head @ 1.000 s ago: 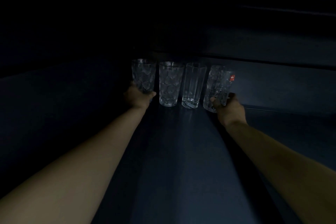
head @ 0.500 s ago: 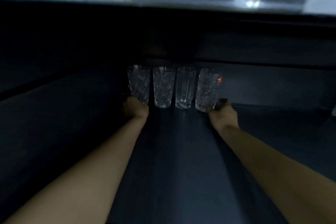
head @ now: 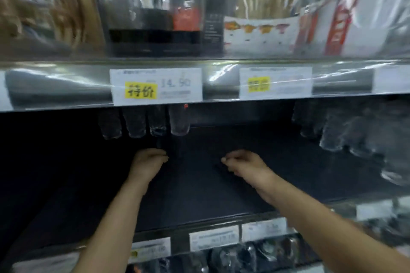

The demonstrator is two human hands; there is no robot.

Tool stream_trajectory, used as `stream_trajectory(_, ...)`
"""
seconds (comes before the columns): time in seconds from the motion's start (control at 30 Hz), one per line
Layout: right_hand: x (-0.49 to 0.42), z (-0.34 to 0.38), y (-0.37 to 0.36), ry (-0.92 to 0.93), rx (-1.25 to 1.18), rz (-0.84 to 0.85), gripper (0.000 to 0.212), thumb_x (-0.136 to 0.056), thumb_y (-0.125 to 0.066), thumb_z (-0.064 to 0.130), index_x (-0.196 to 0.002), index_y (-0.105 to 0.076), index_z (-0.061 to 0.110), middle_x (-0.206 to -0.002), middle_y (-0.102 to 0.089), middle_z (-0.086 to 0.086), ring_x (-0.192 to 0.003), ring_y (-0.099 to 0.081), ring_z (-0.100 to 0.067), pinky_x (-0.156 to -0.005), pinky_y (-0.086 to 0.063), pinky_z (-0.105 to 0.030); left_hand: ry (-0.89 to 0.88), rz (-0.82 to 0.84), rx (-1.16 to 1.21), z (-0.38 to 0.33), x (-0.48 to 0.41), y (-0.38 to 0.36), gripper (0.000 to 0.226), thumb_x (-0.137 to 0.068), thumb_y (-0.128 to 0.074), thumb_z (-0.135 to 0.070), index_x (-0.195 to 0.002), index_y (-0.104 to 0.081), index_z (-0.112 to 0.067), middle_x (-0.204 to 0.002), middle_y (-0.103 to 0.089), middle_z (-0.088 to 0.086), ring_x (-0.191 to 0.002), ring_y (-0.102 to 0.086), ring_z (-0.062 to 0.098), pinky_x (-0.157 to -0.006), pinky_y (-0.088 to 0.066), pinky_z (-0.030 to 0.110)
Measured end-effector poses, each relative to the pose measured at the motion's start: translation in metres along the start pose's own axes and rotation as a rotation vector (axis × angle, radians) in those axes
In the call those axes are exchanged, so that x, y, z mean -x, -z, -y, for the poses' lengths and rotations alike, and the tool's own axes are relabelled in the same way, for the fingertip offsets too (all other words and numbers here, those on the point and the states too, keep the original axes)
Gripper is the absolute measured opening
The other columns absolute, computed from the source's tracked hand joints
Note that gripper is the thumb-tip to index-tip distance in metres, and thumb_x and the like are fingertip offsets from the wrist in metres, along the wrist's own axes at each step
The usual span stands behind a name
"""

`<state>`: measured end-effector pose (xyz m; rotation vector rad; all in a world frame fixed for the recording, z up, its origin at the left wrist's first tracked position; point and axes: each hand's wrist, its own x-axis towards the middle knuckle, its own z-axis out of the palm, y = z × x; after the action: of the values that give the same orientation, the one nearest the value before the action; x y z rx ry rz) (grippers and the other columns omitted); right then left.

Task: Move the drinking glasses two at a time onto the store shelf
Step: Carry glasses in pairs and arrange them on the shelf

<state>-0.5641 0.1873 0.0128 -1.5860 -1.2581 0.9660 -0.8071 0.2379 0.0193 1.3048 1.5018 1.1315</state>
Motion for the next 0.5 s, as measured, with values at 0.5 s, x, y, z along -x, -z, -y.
stream_trajectory(0.5, 0.349, -0.148, 0.299, -0.082, -0.23, -0.688, 0.022, -0.084, -0.072, 0.039, -0.106, -0.069, 0.039, -0.104, -0.07, 0.023, -0.098, -0.065, 0.006, -0.088, -0.049, -0.024, -0.201, 0.636, 0.105, -0.051, 0.346, -0.299, 0.015, -0.091, -0.066, -0.011, -0.093, -0.073, -0.025, -0.094, -0.075, -0.015, -0.093, -0.07, 0.003, -0.087, -0.053, 0.028)
